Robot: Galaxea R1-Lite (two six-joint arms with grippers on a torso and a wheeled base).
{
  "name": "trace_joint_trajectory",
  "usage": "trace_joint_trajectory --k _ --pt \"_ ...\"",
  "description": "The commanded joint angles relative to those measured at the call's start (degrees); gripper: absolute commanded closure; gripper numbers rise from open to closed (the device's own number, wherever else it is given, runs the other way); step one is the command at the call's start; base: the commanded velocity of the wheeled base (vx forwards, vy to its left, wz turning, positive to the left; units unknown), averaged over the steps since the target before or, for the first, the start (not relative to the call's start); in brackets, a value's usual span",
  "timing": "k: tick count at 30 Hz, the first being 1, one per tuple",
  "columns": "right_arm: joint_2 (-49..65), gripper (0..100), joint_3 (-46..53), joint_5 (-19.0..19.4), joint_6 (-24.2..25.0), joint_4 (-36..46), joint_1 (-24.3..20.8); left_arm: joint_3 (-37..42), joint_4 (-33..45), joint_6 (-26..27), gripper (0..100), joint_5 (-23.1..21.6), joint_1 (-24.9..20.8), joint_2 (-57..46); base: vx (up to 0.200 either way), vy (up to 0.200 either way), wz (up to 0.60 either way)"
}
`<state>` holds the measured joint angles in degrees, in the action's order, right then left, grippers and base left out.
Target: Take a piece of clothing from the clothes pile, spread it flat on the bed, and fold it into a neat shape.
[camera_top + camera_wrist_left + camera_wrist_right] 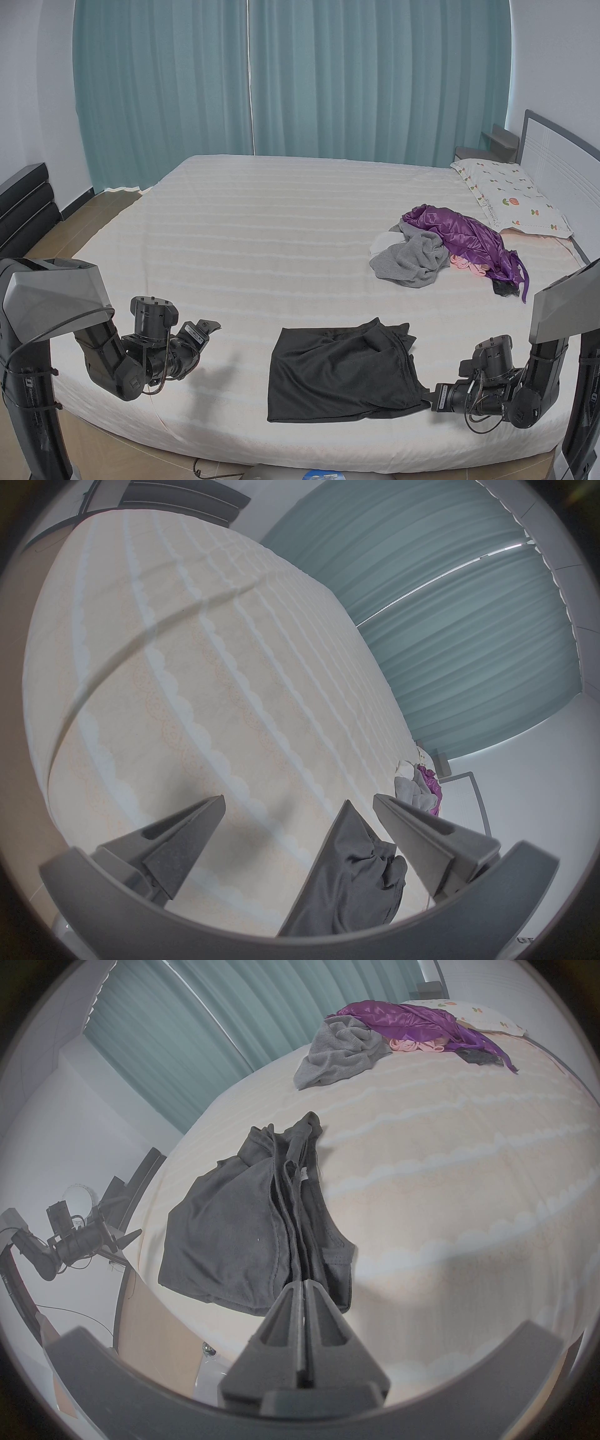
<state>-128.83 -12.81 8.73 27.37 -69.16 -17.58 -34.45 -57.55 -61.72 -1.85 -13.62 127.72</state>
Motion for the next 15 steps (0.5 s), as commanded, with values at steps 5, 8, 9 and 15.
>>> trace_joint_trajectory --k 5,8,9,15 --pt "0.51 100 -0.02 0.5 -0.12 -0.28 0.79 0.0 -0.02 0.02 0 0.01 -0.01 0.07 0.0 0.0 0.0" --pt "0.6 0 -0.81 1.12 0.32 -0.8 0.62 0.0 -0.02 0.02 0 0.01 -0.01 0.07 0.0 0.0 0.0" --pt "0.51 0 -1.25 1.55 0.41 -1.16 0.53 0.0 -0.02 -0.07 0 0.01 -0.01 0.07 0.0 0.0 0.0" --pt "-0.28 0 -3.8 4.19 3.31 -1.77 -0.53 0.0 -0.02 0.02 0 0.01 -0.01 0.16 0.0 0.0 0.0"
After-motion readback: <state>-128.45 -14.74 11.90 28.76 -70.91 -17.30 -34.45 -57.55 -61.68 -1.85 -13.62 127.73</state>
